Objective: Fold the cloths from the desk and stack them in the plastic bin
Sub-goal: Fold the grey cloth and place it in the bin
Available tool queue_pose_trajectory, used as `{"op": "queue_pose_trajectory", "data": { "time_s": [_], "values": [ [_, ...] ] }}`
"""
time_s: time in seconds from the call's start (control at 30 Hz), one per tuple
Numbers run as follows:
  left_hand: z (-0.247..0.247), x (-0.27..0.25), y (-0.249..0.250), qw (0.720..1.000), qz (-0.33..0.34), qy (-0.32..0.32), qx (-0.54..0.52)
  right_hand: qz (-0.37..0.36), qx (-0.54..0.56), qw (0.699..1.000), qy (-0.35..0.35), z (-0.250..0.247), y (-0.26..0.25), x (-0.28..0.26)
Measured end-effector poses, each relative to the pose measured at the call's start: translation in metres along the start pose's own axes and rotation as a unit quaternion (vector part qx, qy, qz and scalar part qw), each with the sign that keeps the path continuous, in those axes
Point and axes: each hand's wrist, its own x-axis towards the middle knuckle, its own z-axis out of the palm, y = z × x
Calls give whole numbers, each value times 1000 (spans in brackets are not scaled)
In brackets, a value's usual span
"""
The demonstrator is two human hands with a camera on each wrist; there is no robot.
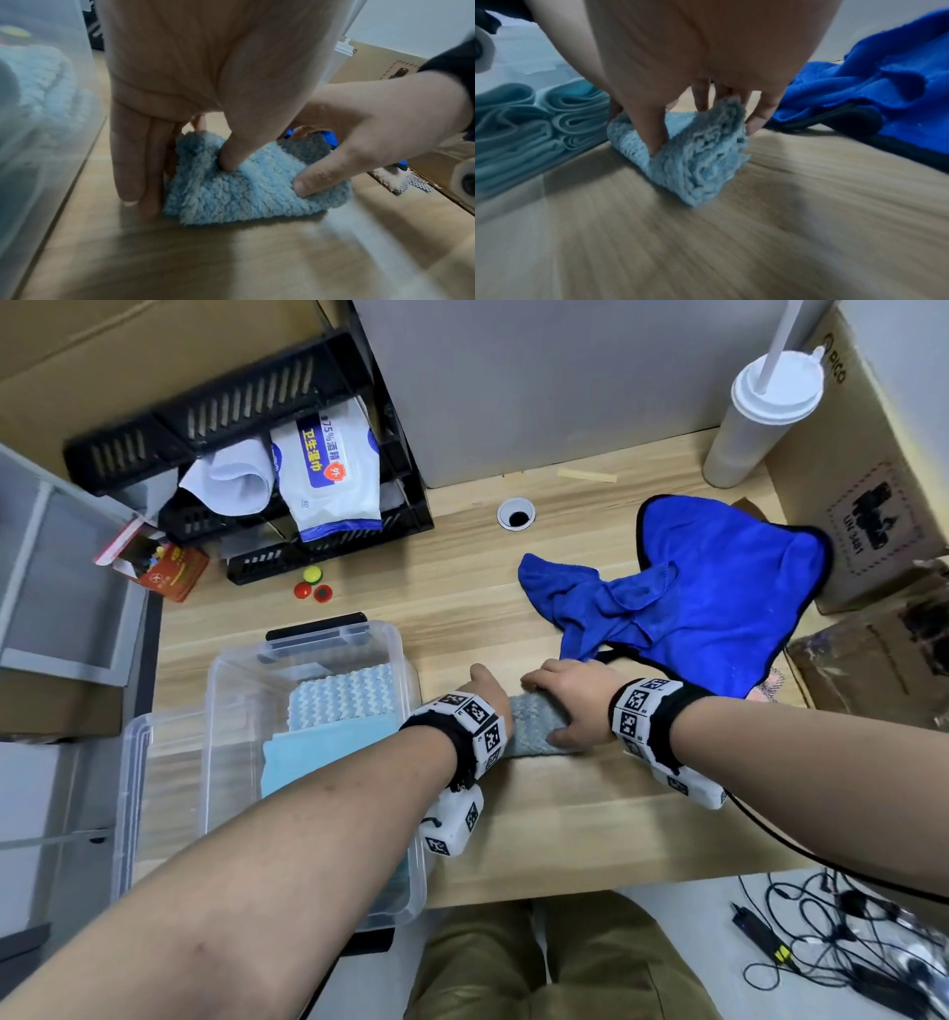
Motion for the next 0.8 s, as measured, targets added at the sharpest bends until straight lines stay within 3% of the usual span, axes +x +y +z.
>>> {"op": "queue_pose_trajectory", "data": {
  "time_s": [0.1, 0.27, 0.47, 0.6, 0.8],
  "values": [
    [-6, -5, -1, 1000, 5, 3, -2, 66, -35, 996, -58, -2, -7, 5],
    [-14, -8, -9, 989, 142, 11, 49, 101, -1, 987, -123, -1, -15, 6],
    [-31, -20, -4, 971, 214, -35, 104, 82, 133, 982, -103, -36, -17, -17],
    [-73, -33, -7, 967, 234, -54, 88, 78, 179, 979, -63, -77, -22, -29],
    [-161, -62, -60, 967, 232, 22, 105, 37, 231, 972, 5, -147, -70, -15]
  ]
}}
